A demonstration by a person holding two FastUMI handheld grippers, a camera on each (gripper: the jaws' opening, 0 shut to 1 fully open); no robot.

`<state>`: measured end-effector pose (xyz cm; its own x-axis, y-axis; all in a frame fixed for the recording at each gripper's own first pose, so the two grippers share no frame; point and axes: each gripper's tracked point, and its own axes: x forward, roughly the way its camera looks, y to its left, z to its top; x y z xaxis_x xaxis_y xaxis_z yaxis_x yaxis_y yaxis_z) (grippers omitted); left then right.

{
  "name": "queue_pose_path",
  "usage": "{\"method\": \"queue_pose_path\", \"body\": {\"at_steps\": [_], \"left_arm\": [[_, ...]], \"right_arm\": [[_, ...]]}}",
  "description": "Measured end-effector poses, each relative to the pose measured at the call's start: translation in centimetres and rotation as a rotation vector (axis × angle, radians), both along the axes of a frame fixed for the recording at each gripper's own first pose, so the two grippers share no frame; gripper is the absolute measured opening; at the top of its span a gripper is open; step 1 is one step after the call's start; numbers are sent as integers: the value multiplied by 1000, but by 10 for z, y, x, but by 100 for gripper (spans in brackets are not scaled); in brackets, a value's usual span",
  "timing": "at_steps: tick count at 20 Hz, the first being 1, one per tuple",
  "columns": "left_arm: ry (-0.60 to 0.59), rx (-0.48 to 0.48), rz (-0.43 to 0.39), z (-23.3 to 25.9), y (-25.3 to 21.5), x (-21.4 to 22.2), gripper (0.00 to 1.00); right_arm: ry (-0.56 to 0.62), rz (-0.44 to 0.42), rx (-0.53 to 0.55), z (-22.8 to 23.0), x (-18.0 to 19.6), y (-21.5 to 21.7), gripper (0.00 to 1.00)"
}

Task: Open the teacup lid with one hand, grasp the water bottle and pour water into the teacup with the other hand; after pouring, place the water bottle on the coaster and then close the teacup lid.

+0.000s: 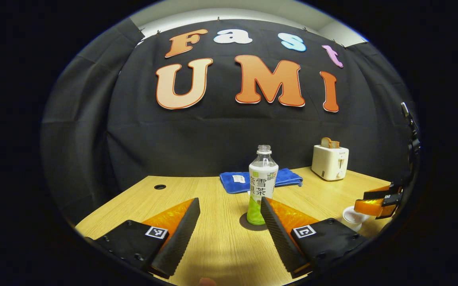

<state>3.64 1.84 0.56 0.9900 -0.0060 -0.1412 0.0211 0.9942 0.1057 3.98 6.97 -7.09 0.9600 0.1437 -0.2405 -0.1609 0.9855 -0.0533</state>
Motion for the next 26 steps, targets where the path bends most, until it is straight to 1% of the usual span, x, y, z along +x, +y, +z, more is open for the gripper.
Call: {"method": "queue_pose_path", "body": {"at_steps": [1, 2, 3, 5, 6, 7, 8, 9, 10, 11, 15, 17, 18, 19, 20, 22, 23, 24, 26], "left_arm": [[-1, 1, 2, 2, -1, -1, 98], [-5, 1, 6, 4, 0, -4, 98], [-8, 0, 9, 7, -1, -5, 98], [-18, 1, 12, 12, -3, -8, 98], [-22, 1, 12, 14, -4, -10, 98], [-26, 1, 11, 17, -6, -12, 98], [-25, 3, 10, 18, -7, -14, 98], [-22, 4, 8, 18, -8, -15, 98], [-19, 5, 8, 19, -10, -18, 100], [-22, 3, 8, 20, -9, -19, 98], [-49, 10, 37, 27, -3, -25, 98], [-59, -4, 53, 30, 3, -28, 98], [-64, -10, 59, 33, 4, -31, 96], [-69, -9, 62, 35, 6, -32, 96], [-74, 0, 68, 36, 8, -34, 98], [-90, 22, 79, 43, 13, -37, 98], [-95, 27, 82, 44, 14, -38, 96], [-96, 28, 82, 45, 14, -40, 98], [-97, 26, 79, 44, 13, -41, 98]], "right_arm": [[-10, -6, -5, 4, -2, -5, 62], [-22, -12, -6, 9, -5, -10, 71], [-31, -16, -3, 13, -7, -13, 72], [-46, -36, 2, 20, -11, -22, 86], [-59, -43, 5, 24, -14, -26, 89], [-72, -53, 10, 30, -16, -29, 95], [-82, -58, 13, 34, -17, -32, 97], [-90, -61, 16, 38, -20, -33, 97], [-97, -65, 16, 40, -23, -36, 97], [-103, -66, 14, 43, -27, -38, 97], [-136, -72, 16, 57, -35, -44, 97], [-150, -74, 17, 63, -39, -46, 97], [-156, -76, 17, 65, -41, -47, 97], [-163, -78, 17, 68, -42, -49, 97], [-168, -80, 18, 69, -43, -49, 97], [-175, -79, 20, 72, -45, -48, 97], [-176, -78, 19, 72, -46, -48, 97], [-176, -77, 18, 72, -45, -47, 97], [-170, -74, 17, 70, -45, -46, 97]]}}
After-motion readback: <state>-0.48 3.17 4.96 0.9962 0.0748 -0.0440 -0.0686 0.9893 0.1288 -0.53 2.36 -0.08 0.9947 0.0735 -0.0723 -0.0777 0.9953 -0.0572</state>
